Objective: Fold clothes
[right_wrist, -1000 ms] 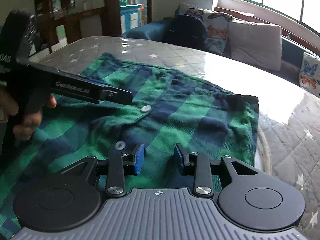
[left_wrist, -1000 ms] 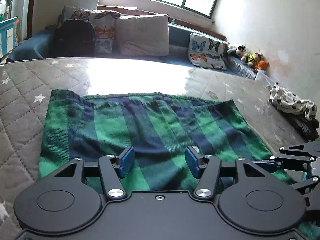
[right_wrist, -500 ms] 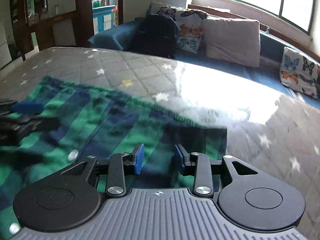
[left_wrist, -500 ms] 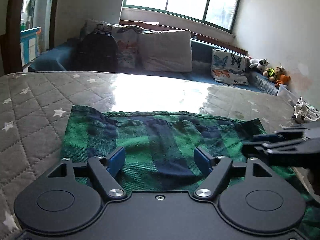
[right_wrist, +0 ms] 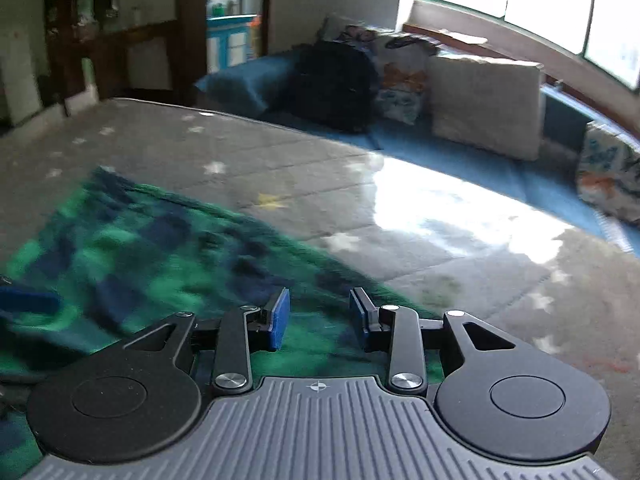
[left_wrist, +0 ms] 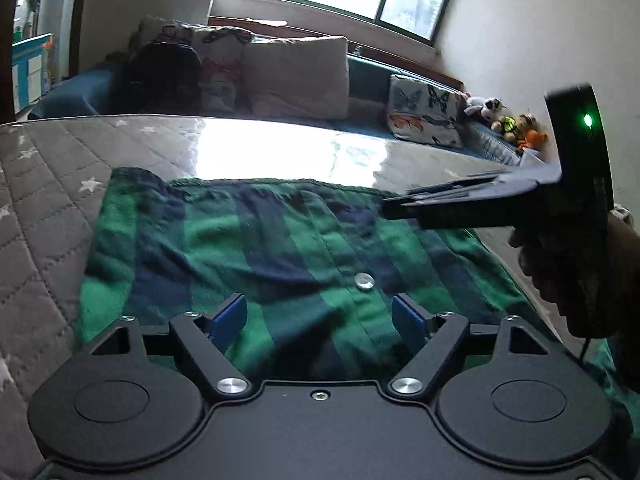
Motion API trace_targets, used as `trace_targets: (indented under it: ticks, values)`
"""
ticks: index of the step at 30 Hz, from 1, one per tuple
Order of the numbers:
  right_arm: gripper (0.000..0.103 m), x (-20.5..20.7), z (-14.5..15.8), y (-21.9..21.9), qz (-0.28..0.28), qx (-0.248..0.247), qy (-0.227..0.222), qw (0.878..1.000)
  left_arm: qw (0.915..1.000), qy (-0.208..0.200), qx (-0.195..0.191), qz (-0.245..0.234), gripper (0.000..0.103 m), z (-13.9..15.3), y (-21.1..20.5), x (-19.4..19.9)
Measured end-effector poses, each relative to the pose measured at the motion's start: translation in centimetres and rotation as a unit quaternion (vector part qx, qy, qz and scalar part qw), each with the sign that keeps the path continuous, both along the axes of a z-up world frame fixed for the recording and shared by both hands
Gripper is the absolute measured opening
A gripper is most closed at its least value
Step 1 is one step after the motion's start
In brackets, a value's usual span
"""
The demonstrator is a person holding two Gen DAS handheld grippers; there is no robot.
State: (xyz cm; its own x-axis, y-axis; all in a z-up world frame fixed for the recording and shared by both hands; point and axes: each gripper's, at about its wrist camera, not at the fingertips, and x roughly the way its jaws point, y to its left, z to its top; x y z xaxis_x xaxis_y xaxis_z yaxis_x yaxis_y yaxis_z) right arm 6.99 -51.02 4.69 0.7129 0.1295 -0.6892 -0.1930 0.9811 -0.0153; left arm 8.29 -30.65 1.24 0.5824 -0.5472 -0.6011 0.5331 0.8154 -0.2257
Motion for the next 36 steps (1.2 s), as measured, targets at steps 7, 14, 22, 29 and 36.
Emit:
trace_targets:
  ticks: [7, 14, 22, 29, 36]
  values:
    - [0.035, 0.8, -0.6, 1.0, -0.013, -0.006, 0.003, 1.000, 0.9998, 0.001, 0.018, 0.001, 0.078, -0.5, 0.0, 0.0]
    - [0.035, -3.8, 0.3, 1.3, -0.016, 0.008, 0.006, 1.000, 0.9997, 0.007, 0.022, 0.010, 0.078, 0.0, 0.0, -0.3]
    - [0.036, -8.9, 0.0, 1.3, -0.031, 0.029, 0.025, 0.999, 0.9991, -0.001, 0.042, 0.011, 0.085, 0.9, -0.4, -2.9]
    - [0.038, -13.2, 0.2, 2.0, -0.040, 0.035, 0.023, 0.998, 0.9989, -0.004, 0.045, 0.013, 0.092, 1.7, -0.2, -5.3]
    - [0.049, -17.0, 0.6, 2.9, -0.051, 0.023, 0.009, 0.998, 0.9986, -0.013, 0.049, 0.018, 0.101, 2.3, 0.5, -8.4]
